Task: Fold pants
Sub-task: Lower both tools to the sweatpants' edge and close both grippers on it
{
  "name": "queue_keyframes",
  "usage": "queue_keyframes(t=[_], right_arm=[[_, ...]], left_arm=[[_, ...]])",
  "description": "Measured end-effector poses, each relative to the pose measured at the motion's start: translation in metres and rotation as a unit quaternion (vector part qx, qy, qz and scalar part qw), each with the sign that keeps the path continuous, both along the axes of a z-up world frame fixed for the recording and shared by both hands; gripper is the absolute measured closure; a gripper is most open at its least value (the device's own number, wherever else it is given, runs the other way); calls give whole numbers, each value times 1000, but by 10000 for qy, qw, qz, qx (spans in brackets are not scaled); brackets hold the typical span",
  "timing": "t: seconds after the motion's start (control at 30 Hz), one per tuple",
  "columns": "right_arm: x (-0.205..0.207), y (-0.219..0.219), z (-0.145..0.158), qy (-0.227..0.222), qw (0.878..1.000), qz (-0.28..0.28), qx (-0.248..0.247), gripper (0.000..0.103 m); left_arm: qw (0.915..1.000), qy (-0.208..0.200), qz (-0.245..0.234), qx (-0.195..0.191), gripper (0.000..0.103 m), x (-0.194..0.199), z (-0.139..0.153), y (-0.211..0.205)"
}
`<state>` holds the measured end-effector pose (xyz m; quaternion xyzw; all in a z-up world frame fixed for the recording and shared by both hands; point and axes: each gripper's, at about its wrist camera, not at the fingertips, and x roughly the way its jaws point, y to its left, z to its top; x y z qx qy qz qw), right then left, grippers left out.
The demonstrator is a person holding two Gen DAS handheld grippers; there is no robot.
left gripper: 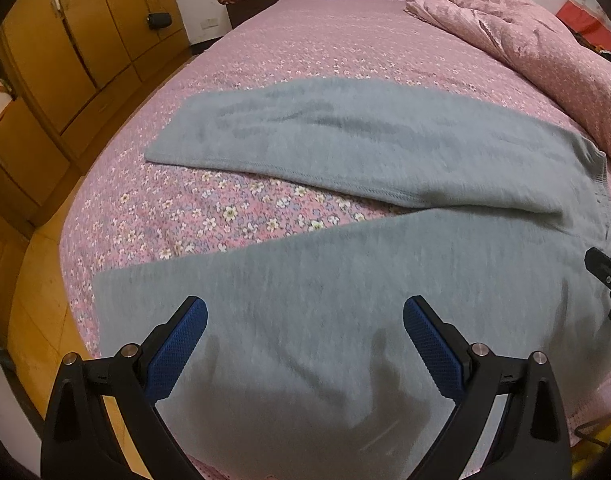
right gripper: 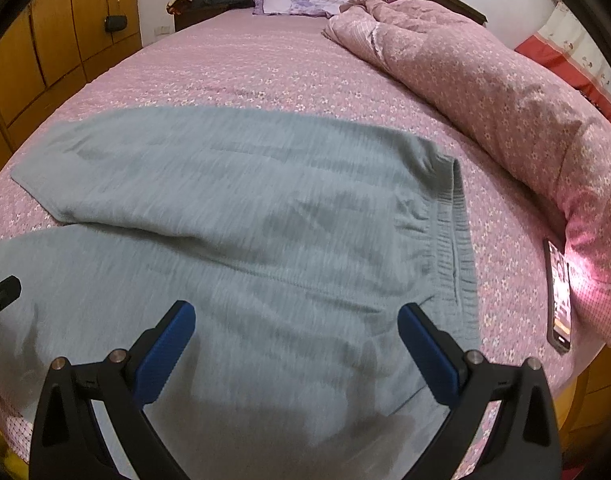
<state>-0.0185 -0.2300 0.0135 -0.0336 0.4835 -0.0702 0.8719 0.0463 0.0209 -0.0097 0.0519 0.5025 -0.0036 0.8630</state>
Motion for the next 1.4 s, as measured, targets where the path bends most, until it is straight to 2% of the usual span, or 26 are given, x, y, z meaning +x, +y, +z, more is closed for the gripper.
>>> queue_keyframes(t=[0.33,0.47,0.73,0.9,1.1,1.4], right_arm=[[23,-14,12,-8,10000,12,24,0],[37,-25,17,6,9998,-26,178,0],[72,-45,22,75,9997,-11,238,0],[98,-57,18,207,9995,5,234,0],[127,-72,11,335,9991,12,262,0],[168,-95,-9,538,9980,-49,320,0]], left_arm=[[9999,-69,-41,72,8,27,13,8],[9998,-107,-66,180,8,40,17,11],[9993,-122,-58,335,8,81,20,20],[9995,-64,-60,313,8,109,21,24],[9988,-120,-94,463,8,147,21,30],[9974,-121,21,714,8,214,2,52]])
